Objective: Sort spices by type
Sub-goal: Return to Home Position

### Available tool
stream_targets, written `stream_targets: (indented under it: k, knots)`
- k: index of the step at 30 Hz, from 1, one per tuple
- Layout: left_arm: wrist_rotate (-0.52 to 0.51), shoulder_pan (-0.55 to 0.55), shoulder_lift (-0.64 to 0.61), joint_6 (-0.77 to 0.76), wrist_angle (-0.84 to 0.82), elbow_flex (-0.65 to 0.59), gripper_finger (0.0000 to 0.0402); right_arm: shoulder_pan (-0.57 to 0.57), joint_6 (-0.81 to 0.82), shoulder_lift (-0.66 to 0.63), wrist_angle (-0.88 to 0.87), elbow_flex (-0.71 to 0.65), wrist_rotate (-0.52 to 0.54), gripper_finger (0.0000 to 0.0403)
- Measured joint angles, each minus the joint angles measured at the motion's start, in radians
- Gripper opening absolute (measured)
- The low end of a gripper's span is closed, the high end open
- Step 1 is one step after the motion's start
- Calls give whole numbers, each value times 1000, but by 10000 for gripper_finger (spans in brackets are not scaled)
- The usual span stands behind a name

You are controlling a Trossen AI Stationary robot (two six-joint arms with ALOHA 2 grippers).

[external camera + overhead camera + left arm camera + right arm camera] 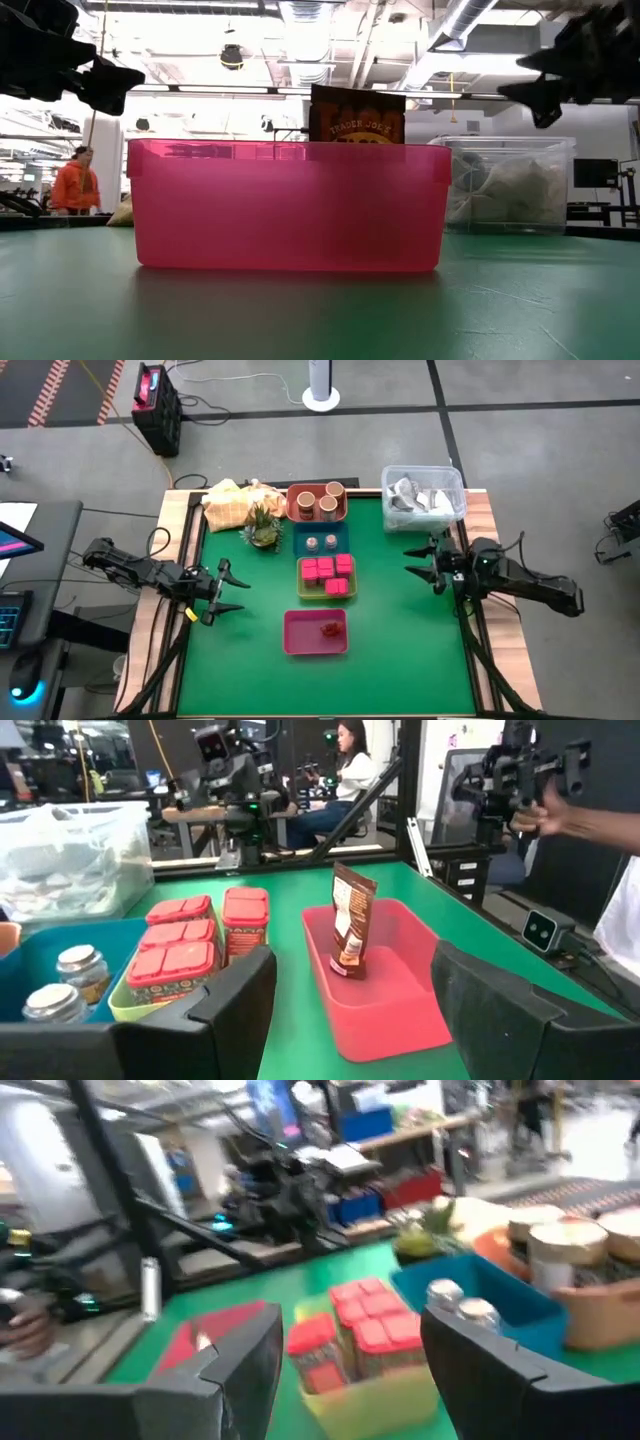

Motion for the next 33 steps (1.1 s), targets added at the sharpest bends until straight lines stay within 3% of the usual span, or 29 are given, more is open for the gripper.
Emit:
stream_targets:
  k: [5, 12, 33]
  knots:
    - [6, 0, 1, -13, 29, -1, 256, 23, 1, 35, -58, 0, 42, 265]
    - [5, 0, 1, -15, 43, -1, 256, 46, 206, 40, -122, 0, 39, 265]
    - [8, 0, 1, -15, 46, -1, 256, 45, 208, 40, -162, 0, 37, 265]
